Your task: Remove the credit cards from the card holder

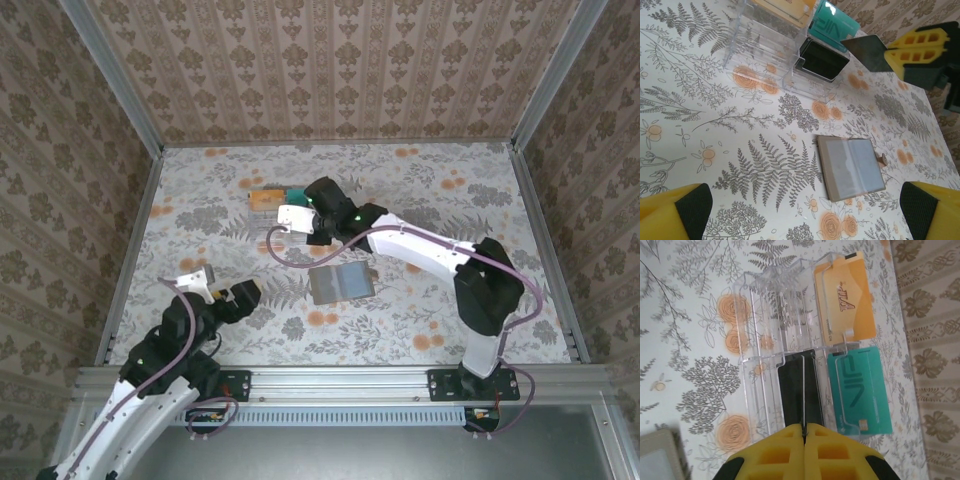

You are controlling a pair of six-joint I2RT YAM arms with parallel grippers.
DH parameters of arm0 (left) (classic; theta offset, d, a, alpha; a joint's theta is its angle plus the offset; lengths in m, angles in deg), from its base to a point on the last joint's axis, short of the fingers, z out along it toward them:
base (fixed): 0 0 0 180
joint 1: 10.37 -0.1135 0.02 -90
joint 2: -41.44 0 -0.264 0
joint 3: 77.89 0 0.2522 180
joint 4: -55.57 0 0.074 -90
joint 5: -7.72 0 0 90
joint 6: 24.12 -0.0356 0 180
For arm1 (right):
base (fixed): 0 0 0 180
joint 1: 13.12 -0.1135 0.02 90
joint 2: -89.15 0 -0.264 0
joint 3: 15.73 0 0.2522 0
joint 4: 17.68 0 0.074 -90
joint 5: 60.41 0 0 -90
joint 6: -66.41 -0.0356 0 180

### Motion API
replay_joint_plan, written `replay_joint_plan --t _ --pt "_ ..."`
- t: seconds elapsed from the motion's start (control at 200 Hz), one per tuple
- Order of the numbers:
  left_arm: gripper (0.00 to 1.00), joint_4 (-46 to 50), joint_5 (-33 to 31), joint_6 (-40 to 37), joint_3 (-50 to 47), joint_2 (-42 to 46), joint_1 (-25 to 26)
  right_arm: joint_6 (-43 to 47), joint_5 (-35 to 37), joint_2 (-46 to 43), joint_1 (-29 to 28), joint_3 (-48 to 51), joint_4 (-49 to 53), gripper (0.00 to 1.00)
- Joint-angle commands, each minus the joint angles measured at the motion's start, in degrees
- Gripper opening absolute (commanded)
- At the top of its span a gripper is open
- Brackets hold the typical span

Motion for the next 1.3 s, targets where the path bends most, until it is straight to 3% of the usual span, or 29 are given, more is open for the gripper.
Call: replay_joint_plan --t 0.0,0.42,1.095,1.23,1.295 --pt "1.00 2.90 -0.92 -0.75 -0.17 1.37 -0.51 7.10 0.80 3.45 0.16 -4.11 4.47 0.00" --pt "1.00 4.53 -1.31 -0.64 -0.01 2.40 -0.60 7.78 2.16 11.56 1.32 -9.04 2.97 0.00" --pt "1.00 4.66 -1.61 -0.57 -0.35 1.99 -0.78 5.16 1.09 16.25 3.26 -10.76 2.05 0.00" --pt "1.00 4.27 -1.39 -0.57 -0.69 1.96 -0.86 3.56 2.74 16.26 3.42 -11.20 0.95 0.12" --pt "1.00 4.15 -1.33 -0.57 -0.79 2.01 -0.87 2.98 3.39 15.98 3.51 -11.21 0.14 0.26"
